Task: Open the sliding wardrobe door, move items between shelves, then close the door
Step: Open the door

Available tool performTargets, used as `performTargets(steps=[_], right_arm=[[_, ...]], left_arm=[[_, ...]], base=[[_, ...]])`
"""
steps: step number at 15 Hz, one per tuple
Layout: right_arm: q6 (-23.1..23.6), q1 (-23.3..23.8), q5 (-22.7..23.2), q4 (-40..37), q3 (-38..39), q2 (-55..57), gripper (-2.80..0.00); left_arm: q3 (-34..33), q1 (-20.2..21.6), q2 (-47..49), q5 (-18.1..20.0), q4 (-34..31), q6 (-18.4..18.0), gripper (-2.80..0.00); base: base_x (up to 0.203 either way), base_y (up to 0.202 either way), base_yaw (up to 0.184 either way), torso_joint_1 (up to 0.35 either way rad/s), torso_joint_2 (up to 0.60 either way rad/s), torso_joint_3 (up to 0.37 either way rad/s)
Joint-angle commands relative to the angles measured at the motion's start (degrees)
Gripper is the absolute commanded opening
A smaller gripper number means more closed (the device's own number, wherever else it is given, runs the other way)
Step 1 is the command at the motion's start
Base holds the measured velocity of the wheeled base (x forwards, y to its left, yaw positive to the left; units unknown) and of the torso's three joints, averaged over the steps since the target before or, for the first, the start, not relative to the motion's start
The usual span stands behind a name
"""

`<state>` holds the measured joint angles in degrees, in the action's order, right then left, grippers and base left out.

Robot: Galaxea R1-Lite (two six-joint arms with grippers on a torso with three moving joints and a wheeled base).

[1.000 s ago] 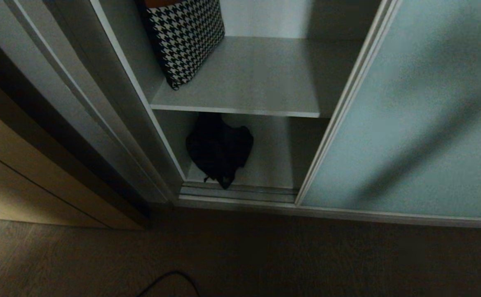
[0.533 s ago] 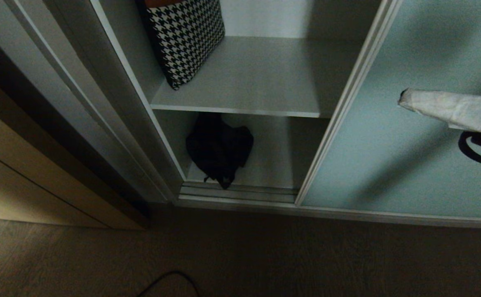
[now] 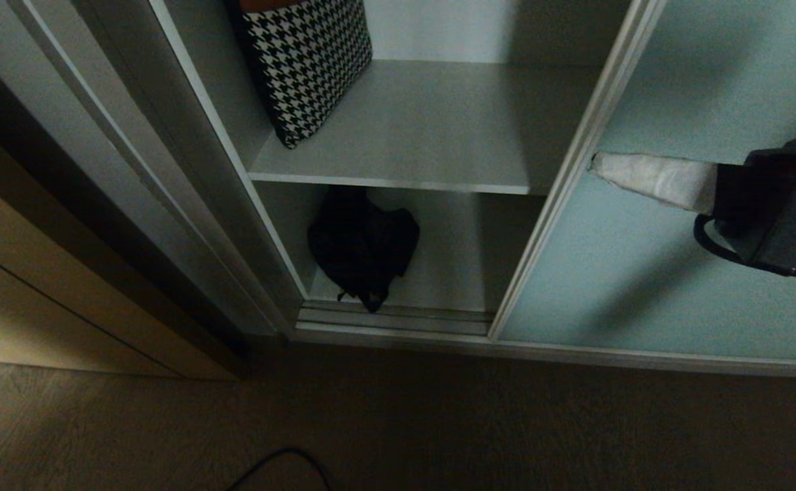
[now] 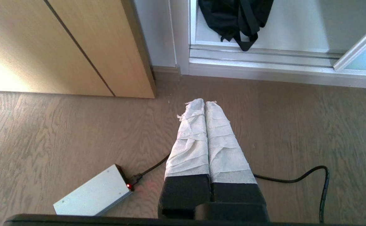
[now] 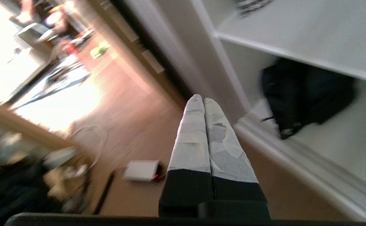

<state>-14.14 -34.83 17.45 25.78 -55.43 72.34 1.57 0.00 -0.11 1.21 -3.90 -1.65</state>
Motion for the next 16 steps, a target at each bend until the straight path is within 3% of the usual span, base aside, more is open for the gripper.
performTargets(steps=[1,12,16], right_arm=[[0.0,-0.1,-2.3,2.2,0.0,2.6,-2.80],[9.3,-0.1,-18.5,27.2,-0.1,17.3,-2.80],[9.6,0.4,-21.8,29.3,-1.4,19.6,-2.80]], left_arm=[[0.0,0.0,0.1,0.0,-0.1,0.0,-2.80],[0.0,0.0,0.1,0.0,-0.1,0.0,-2.80],[0.0,0.0,0.1,0.0,0.0,0.0,-2.80]], base=[[0.000,0.000,0.000,0.000,0.00,0.000],[0.000,0.000,0.000,0.000,0.00,0.000],[0.000,0.000,0.000,0.000,0.00,0.000]])
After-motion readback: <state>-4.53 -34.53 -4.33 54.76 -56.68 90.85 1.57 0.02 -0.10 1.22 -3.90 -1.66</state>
